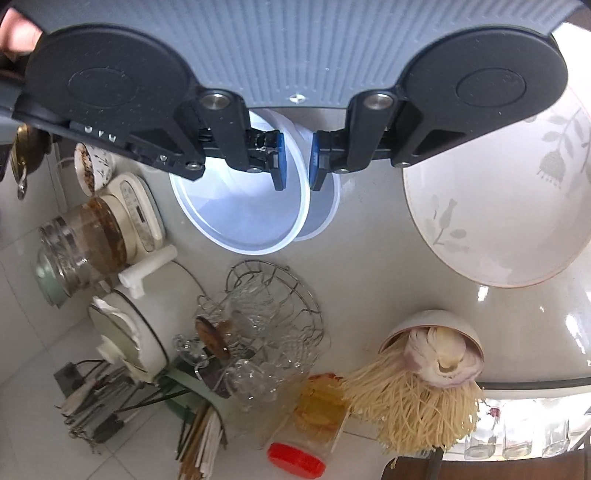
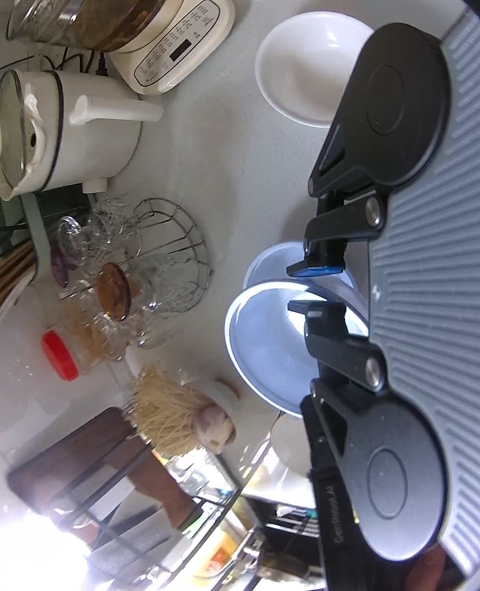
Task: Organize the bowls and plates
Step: 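Carry the second light blue bowl over the first and lower it inside, then open both grippers and lift them away from the nested blue bowls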
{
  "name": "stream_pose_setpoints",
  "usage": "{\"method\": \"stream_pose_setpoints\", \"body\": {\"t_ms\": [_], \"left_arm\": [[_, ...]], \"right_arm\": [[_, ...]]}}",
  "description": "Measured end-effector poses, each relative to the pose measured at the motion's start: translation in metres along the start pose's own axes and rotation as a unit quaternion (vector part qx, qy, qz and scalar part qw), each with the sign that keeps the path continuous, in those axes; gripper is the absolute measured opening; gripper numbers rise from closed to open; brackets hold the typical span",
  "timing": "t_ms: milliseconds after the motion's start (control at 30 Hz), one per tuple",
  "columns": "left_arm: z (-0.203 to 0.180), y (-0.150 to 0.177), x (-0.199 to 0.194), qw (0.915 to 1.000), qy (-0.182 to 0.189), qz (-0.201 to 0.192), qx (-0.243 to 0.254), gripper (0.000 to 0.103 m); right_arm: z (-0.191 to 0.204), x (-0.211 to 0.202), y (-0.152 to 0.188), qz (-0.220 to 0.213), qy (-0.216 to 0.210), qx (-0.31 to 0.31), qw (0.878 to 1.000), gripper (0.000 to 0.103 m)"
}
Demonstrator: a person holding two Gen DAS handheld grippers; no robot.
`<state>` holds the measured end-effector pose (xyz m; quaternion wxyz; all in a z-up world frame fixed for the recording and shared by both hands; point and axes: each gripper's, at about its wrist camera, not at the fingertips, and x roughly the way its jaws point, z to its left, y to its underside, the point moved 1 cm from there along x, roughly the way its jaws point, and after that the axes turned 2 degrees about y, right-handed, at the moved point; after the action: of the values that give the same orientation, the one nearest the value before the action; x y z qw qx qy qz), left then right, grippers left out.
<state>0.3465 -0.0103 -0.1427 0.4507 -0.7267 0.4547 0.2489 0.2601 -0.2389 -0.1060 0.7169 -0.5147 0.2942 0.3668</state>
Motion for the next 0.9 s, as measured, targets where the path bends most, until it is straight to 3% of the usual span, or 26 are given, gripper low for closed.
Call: {"method": "stream_pose_setpoints", "body": {"t_ms": [267, 633, 700, 767, 900], "left_arm": [[0.005, -0.004, 0.028, 0.9994, -0.024, 0.004, -0.023, 0.014], [0.007, -0.006, 0.043, 0.9981, -0.041, 0.01, -0.045, 0.014], [0.007, -0.006, 0.044, 0.9975, -0.049, 0.015, -0.049, 0.026], [0.006, -0.007, 0.041, 0.9972, -0.056, 0.011, -0.049, 0.044], [0.003, -0.008, 0.032, 0.9969, -0.067, 0.001, -0.04, 0.048]], "right_arm": [[-0.008, 0.03, -0.01, 0.046, -0.003, -0.01, 0.999, 0.016], [-0.015, 0.043, -0.016, 0.063, -0.018, -0.018, 0.998, 0.018], [-0.015, 0.044, -0.018, 0.063, -0.022, -0.021, 0.998, 0.018], [-0.015, 0.043, -0.019, 0.062, -0.022, -0.019, 0.998, 0.018], [-0.014, 0.036, -0.023, 0.054, -0.018, -0.017, 0.998, 0.027]]}}
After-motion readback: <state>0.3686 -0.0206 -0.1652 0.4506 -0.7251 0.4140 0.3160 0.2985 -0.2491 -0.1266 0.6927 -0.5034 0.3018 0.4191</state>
